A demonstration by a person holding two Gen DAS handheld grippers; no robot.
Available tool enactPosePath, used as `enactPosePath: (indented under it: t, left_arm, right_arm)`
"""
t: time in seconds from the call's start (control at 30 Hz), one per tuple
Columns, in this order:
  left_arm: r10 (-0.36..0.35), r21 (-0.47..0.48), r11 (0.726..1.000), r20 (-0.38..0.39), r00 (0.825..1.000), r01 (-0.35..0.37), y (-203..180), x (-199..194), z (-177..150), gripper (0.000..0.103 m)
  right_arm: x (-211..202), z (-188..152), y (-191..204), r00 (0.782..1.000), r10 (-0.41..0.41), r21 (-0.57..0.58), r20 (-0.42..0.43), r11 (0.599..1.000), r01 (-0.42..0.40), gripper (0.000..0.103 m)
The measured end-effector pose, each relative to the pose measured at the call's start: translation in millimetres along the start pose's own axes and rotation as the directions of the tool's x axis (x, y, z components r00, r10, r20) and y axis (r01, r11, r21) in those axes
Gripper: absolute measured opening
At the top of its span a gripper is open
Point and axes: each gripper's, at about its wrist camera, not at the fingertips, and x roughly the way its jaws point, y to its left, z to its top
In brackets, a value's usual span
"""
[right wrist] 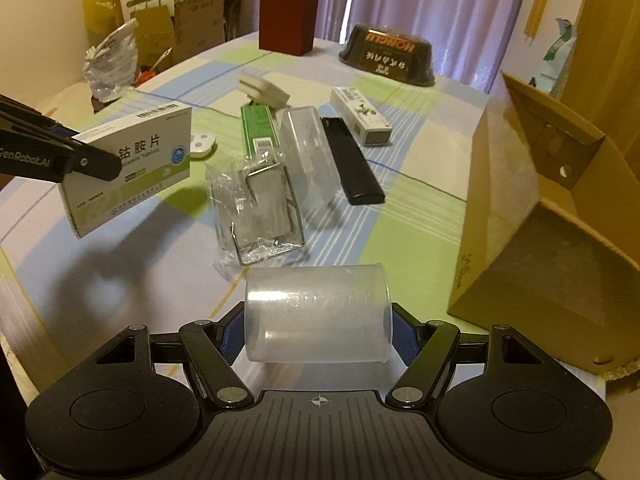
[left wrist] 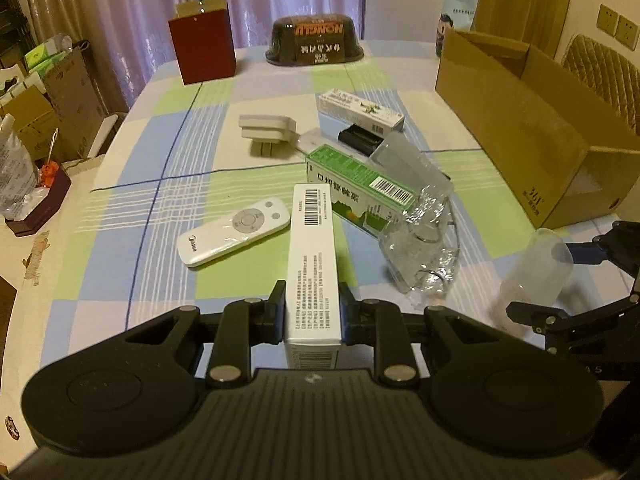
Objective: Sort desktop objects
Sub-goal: 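Carry the white box and the cup with both tools over the cardboard box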
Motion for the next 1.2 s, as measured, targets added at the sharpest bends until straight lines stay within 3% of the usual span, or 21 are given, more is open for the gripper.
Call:
enactPosePath:
  t: [0.63,0.9,1.2]
  left_arm:
    - [-0.102,0.078,0.993,0.136,0.986,0.092,-47.2,-64.7,32.0,0.02]
    - [-0.157,0.141,0.981,0.159,0.975,0.135,-79.7,-69.3,52.5,0.02]
    - [-0.239,0.217,0.956,0.172,0.956,0.2,-121.9,-63.0,88.1,0.02]
  right_arm:
    - [-71.6,10.3,-23.0,0.993,-0.081,0.075,0.089,0.994,0.075,0.071]
    - [-97.4,18.2,-50.7,0.983,-0.128,0.12,0.13,0.986,0.113,0.071]
    - [-130.1,33.1,-107.5,0.963,-0.202,0.211,0.176,0.964,0.163,0.071]
